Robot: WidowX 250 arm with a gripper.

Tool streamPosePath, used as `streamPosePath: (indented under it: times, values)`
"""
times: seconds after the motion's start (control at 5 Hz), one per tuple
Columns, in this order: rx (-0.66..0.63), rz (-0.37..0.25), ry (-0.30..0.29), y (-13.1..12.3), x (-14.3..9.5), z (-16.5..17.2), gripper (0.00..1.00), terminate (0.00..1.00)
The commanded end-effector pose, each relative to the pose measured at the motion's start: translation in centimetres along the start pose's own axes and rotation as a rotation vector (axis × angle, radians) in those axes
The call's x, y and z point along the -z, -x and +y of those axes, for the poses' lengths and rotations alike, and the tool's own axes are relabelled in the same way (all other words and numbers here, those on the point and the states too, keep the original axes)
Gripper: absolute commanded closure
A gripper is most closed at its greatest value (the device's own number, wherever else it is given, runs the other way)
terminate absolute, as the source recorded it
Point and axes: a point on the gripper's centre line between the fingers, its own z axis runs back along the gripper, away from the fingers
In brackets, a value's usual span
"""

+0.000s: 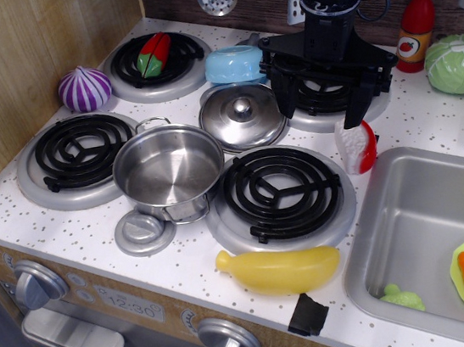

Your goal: Put pepper in pan

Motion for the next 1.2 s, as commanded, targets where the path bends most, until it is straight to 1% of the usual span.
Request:
streamPosePath:
  times: [0.0,0.2,0.4,0.6,0.8,1.0]
  values:
    - [0.0,0.0,0.0,0.0,0.0,0.0,0.0,0.0]
    - [-0.023,-0.007,-0.095,-0.3,0.0,3.8,0.0,0.0]
    - [-0.024,-0.044,-0.189,-2.2,-0.9,7.7,0.0,0.0]
    - [-0.031,-0.074,-0.252,-3.6,-0.9,12.0,0.0,0.0]
    - [-0.01,-0.128,-0.332,-5.2,-0.1,15.0,0.0,0.0]
    - [0.039,-0.2,-0.381,-7.1,1.1,17.5,0.0,0.0]
